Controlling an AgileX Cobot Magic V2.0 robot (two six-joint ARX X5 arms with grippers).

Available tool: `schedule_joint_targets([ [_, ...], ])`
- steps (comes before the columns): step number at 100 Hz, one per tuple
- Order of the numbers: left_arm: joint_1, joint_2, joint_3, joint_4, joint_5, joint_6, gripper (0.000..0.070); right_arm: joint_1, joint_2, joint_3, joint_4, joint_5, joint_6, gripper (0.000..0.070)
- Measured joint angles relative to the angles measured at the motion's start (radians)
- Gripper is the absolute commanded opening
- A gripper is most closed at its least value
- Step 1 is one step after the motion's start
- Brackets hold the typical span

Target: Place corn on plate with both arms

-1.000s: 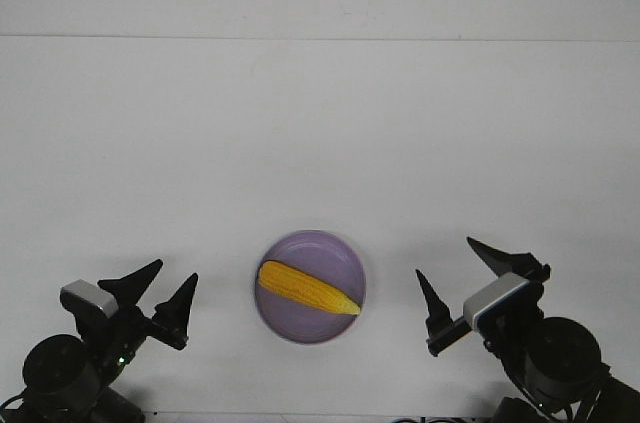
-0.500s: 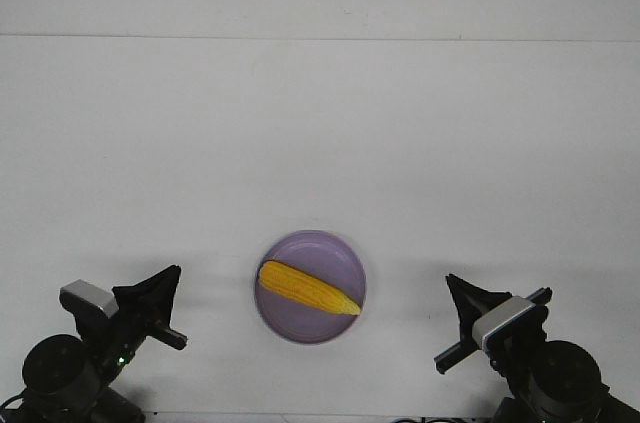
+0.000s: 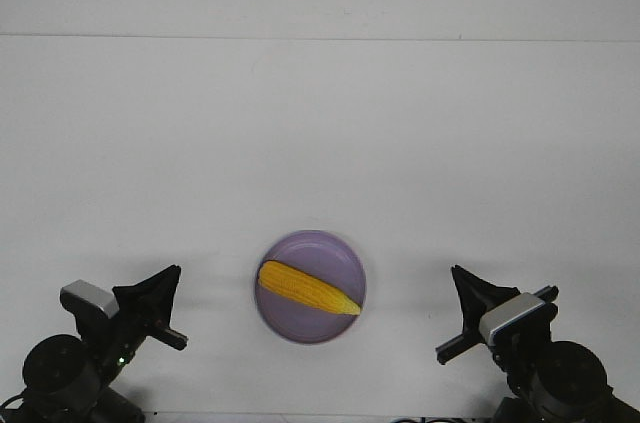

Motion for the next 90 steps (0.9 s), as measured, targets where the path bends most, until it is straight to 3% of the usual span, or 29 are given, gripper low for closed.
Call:
schedule_joint_targets([
  [16, 0.090, -0.030, -0.036, 0.049, -0.016, 0.168, 0.0016, 0.000, 0.000, 0.000, 0.024, 0.000, 0.001, 0.0014],
  [34, 0.291, -0.137, -0.270, 0.264, -0.017, 0.290, 0.0016, 0.000, 0.000, 0.000, 0.030, 0.000, 0.001, 0.0014],
  [55, 0.429, -0.210, -0.507, 0.396, -0.019, 0.318, 0.0016, 0.000, 0.000, 0.000, 0.058, 0.000, 0.001, 0.0014],
  [90, 0.434, -0.212, -0.507, 0.383, -0.019, 0.321, 0.0016, 0.000, 0.000, 0.000, 0.058, 0.000, 0.001, 0.0014],
])
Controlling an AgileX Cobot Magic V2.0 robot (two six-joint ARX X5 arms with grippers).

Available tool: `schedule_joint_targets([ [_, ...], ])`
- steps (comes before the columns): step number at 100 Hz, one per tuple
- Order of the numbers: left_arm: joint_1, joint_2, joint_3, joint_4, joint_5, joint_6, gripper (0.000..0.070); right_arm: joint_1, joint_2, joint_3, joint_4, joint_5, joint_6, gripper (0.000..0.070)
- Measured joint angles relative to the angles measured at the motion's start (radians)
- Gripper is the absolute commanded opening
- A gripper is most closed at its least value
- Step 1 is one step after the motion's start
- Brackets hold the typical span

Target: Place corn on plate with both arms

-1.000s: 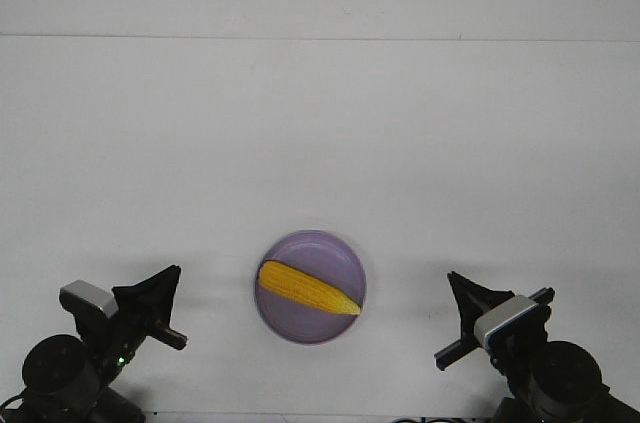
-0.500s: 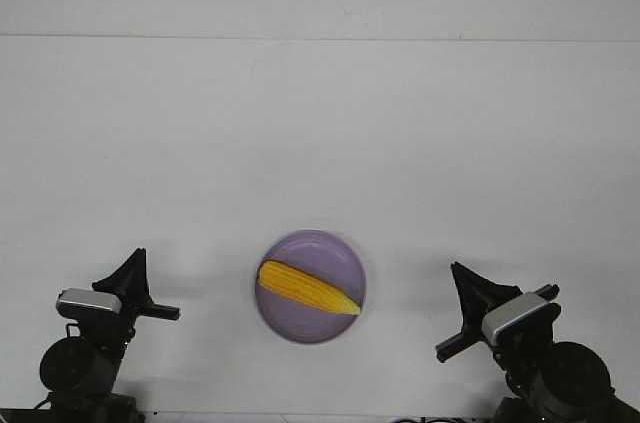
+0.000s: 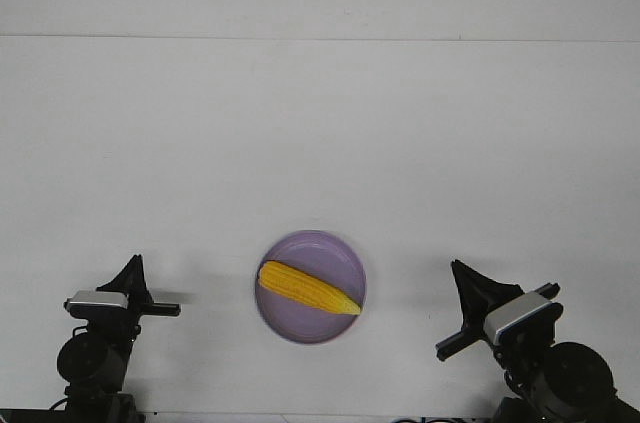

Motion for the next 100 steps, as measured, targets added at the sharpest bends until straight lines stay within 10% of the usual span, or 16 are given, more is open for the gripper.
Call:
schedule_joint_targets([
  [80, 0.000, 0.000, 0.000, 0.002, 0.000, 0.000, 0.0016, -0.007, 0.000, -0.002, 0.003, 0.061, -0.005, 0.0013],
  [100, 0.000, 0.000, 0.000, 0.005, 0.000, 0.000, 0.0016, -0.298, -0.025, -0.127, 0.090, -0.057, -0.035, 0.0013],
])
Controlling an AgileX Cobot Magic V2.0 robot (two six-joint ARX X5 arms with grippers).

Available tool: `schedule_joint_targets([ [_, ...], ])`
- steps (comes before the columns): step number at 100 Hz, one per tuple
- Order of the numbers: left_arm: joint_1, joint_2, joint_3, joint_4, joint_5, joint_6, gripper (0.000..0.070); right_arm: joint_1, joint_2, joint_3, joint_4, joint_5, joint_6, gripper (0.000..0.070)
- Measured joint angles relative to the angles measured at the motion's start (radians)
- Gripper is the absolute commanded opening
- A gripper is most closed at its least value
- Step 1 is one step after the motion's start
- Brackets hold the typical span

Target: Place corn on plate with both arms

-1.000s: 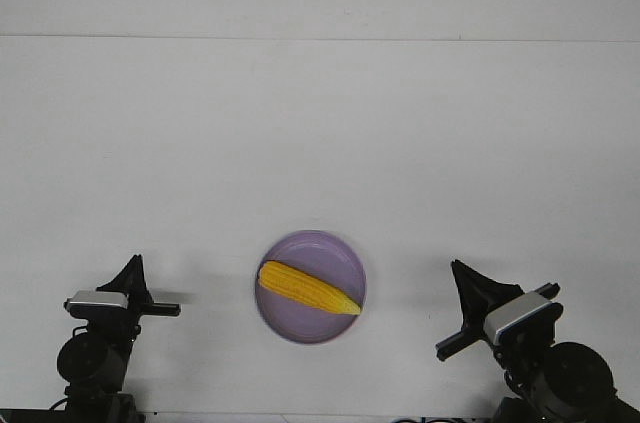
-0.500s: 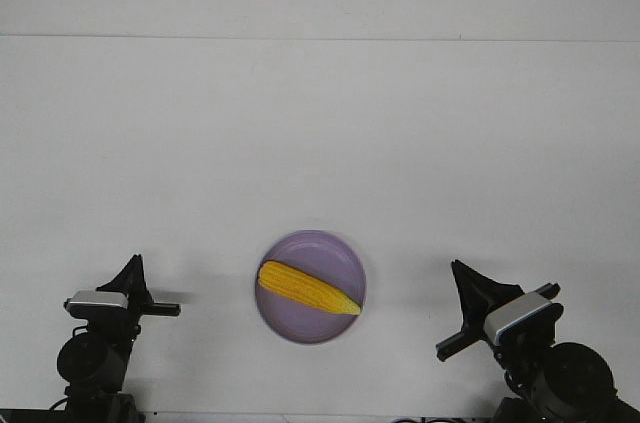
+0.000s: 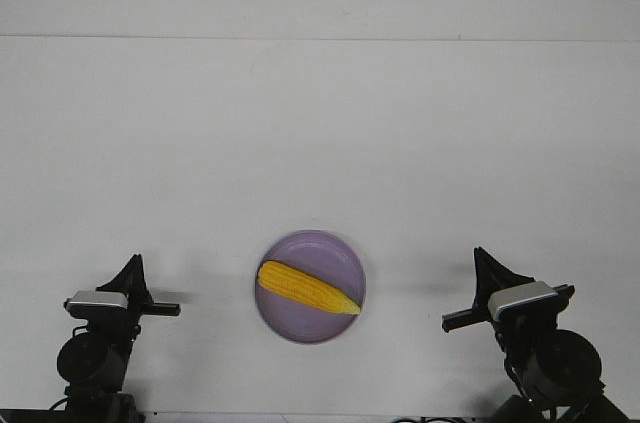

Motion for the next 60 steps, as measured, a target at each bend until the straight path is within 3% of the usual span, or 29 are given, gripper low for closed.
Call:
schedule_joint_targets([
  [9, 0.000, 0.000, 0.000, 0.000, 0.000, 0.000, 0.0016, -0.196, -0.024, -0.102, 0.068, -0.158, -0.043, 0.0013],
  [19, 0.000, 0.000, 0.000, 0.000, 0.000, 0.000, 0.0016, -0.387, -0.079, -0.229, 0.173, -0.278, -0.080, 0.0013],
  [36, 0.000, 0.000, 0.000, 0.000, 0.000, 0.000, 0.0016, -0.581, -0.220, -0.396, 0.275, -0.308, -0.100, 0.0013],
  [60, 0.000, 0.000, 0.000, 0.001, 0.000, 0.000, 0.0016, -0.639, -0.317, -0.542, 0.297, -0.310, -0.100, 0.0013],
])
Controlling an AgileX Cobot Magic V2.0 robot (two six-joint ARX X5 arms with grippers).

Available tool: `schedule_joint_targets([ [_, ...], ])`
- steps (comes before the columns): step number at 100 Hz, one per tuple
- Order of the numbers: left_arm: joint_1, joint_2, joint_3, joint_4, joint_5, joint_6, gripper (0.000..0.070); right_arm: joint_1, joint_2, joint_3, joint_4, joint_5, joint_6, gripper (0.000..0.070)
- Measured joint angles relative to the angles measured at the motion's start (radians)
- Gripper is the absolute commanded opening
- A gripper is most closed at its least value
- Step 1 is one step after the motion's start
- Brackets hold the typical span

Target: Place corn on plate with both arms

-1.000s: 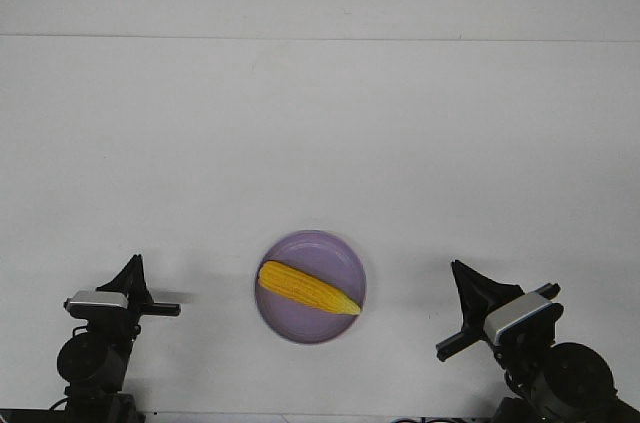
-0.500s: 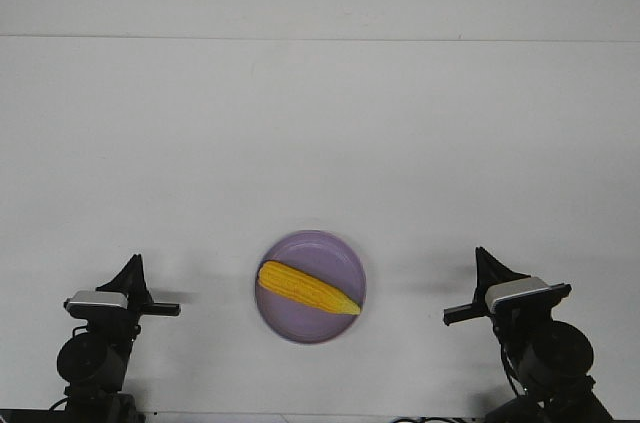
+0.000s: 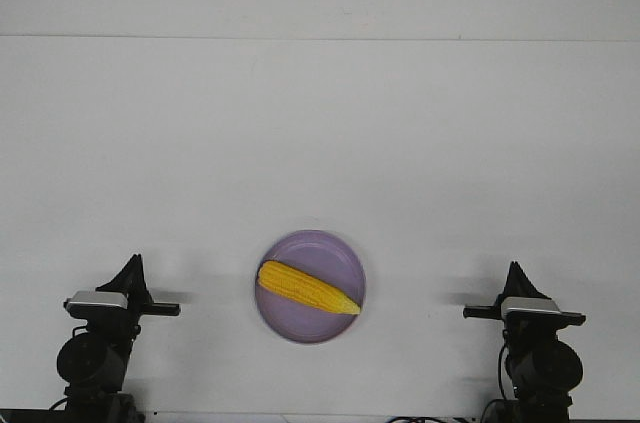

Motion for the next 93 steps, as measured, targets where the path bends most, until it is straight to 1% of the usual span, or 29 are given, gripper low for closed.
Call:
schedule_joint_targets([
  [6, 0.000, 0.000, 0.000, 0.000, 0.000, 0.000, 0.0016, 0.000, 0.001, -0.006, -0.023, 0.000, 0.000, 0.0013],
  [42, 0.000, 0.000, 0.000, 0.002, 0.000, 0.000, 0.0016, 0.000, 0.000, -0.006, 0.018, 0.000, 0.000, 0.0013],
  [93, 0.000, 0.000, 0.000, 0.002, 0.000, 0.000, 0.0016, 0.000, 0.000, -0.006, 0.018, 0.000, 0.000, 0.0013],
])
